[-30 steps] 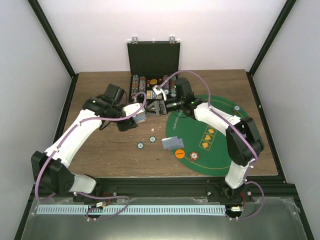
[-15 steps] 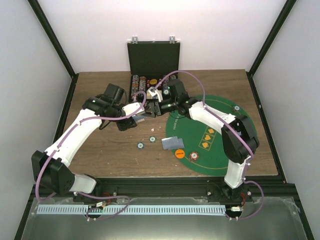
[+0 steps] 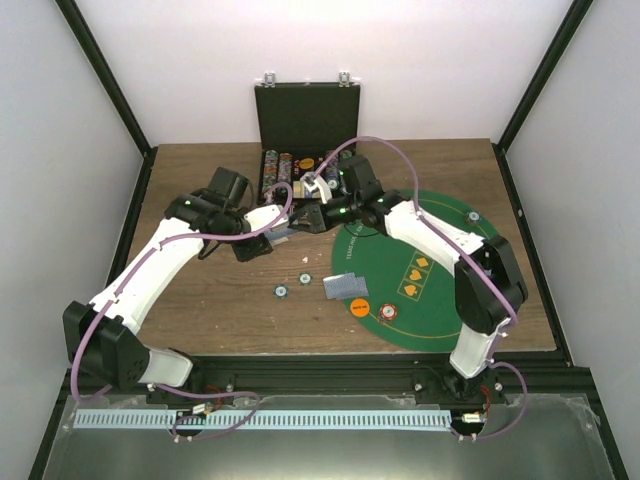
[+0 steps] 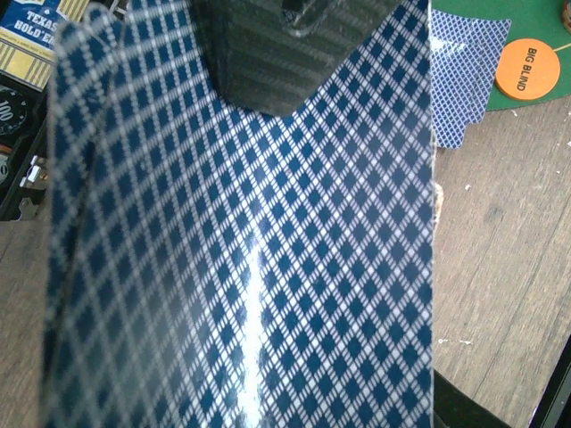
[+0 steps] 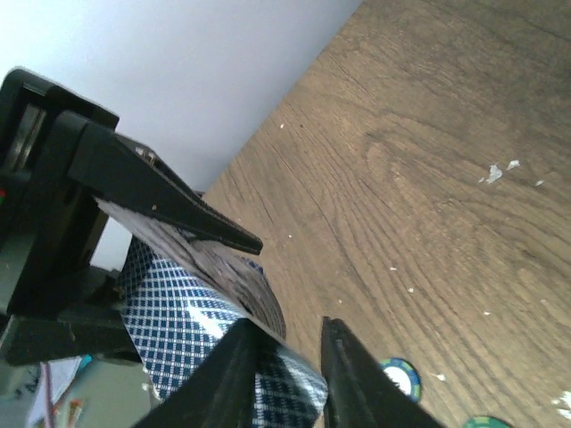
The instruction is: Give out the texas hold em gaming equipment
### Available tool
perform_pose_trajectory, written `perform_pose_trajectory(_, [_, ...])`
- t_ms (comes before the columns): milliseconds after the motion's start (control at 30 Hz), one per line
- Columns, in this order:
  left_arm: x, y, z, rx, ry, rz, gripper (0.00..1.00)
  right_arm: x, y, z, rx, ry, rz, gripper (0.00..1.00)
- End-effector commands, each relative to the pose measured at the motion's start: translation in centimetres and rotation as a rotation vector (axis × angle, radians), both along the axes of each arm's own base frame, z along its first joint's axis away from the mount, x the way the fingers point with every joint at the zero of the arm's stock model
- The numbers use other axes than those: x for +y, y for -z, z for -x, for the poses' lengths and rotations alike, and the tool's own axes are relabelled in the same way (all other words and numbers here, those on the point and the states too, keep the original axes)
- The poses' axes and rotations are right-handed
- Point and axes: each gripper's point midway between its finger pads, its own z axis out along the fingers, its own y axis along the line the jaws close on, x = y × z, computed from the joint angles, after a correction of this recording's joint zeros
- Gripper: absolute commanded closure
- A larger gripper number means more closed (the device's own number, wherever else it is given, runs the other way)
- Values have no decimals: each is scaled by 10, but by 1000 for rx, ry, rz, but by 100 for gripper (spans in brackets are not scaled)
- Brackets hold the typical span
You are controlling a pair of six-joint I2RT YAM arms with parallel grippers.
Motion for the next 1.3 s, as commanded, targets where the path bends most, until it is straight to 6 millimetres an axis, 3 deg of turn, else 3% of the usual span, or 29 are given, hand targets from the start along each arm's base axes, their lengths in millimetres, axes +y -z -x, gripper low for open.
perform_pose_trajectory(0, [-5, -7, -3, -27, 13, 27, 58, -8, -24, -2, -56, 22, 20, 84])
perform_pose_trajectory(100, [-5, -7, -4, -28, 9, 24, 58, -10, -29, 1, -60, 17, 34, 99])
perform_pose_trajectory(300, [-3, -7, -5, -34, 1, 17, 58, -28, -45, 1, -94, 46, 59, 99])
perform_pose_trajectory(400, [-2, -6, -5, -34, -6, 12, 58, -49, -62, -2, -128, 70, 57, 99])
perform_pose_trajectory(467, [-1, -7, -7, -39, -15, 8, 58, -74, -67, -11, -135, 120, 83, 99])
perform_pose_trajectory(700, [3, -9, -7, -48, -43, 0, 58, -195, -72, -35, -114, 353, 118, 99])
perform_pose_trajectory(833, [4, -11, -7, -56, -45, 2, 58, -277, -45, -53, -102, 560, 242, 99])
perform_pose_trajectory(1033, [0, -20, -5, -57, -39, 31, 58, -382, 22, -53, 0, 787, 486, 99])
perform_pose_trajectory(1100, [0, -22, -5, -58, -38, 35, 58, -400, 31, -52, -20, 813, 515, 99])
perform_pose_trajectory(1267, [-1, -24, -1, -67, -30, 51, 58, -414, 47, -51, -139, 740, 607, 99])
